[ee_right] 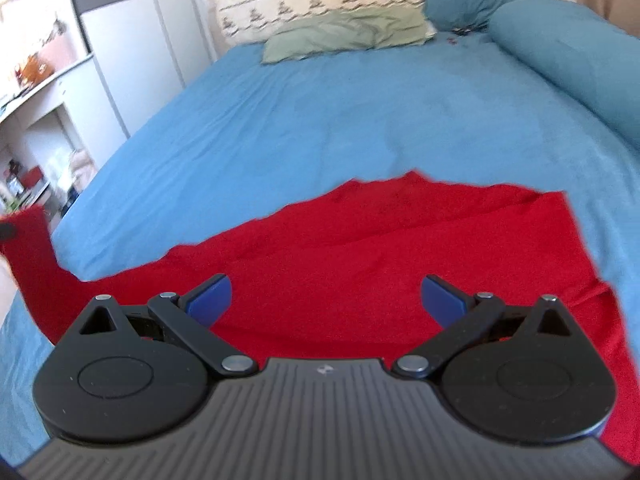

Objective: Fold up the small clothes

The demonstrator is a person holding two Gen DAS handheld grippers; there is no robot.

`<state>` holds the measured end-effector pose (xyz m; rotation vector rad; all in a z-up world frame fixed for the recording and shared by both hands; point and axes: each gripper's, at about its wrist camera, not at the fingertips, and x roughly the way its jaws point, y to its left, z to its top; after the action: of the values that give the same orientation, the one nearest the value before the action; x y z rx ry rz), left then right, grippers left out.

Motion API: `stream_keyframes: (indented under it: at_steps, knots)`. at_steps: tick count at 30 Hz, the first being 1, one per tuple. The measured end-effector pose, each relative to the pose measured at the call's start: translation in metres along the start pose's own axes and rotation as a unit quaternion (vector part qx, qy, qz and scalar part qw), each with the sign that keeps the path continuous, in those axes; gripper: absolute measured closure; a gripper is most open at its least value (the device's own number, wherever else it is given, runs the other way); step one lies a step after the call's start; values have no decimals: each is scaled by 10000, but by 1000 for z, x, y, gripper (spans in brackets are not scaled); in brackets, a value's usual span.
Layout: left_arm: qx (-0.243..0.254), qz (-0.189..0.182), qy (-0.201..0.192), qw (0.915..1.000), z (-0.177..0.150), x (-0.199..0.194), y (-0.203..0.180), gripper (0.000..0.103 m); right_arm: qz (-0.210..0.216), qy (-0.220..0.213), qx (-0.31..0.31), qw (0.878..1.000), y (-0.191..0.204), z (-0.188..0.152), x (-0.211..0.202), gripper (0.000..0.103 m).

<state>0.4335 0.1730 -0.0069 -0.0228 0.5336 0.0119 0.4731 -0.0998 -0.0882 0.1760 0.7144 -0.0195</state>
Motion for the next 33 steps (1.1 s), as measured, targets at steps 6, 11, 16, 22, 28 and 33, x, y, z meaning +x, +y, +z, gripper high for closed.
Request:
stream_keyframes:
  at_steps: [6,11,16,22,28,33]
  knots:
    - [319,-1132,298,9926,-20,29,-153,98,-292,-124,31,9995,-94,18,-15,0]
    - [498,-1510,909,9831,-76,74,-243,98,-499,-10,110,9987,-167,13,-10,0]
    - [769,-1523,1511,9737,-122,98,-285,95,-508,161,122,9985,-209,-3,5,0]
    - [915,-1378,1642,9725,-116,66,-256,32,-197,216,250,9993,-200,6,6,0]
    - [1012,-783,1790,9755,-108,46,-186,30,389,985,-900,9903,-121,27,40,0]
    - [937,-355,1896,9767,-116,60,-137,30,659,1199,-1688,9761,-58,14,85,0]
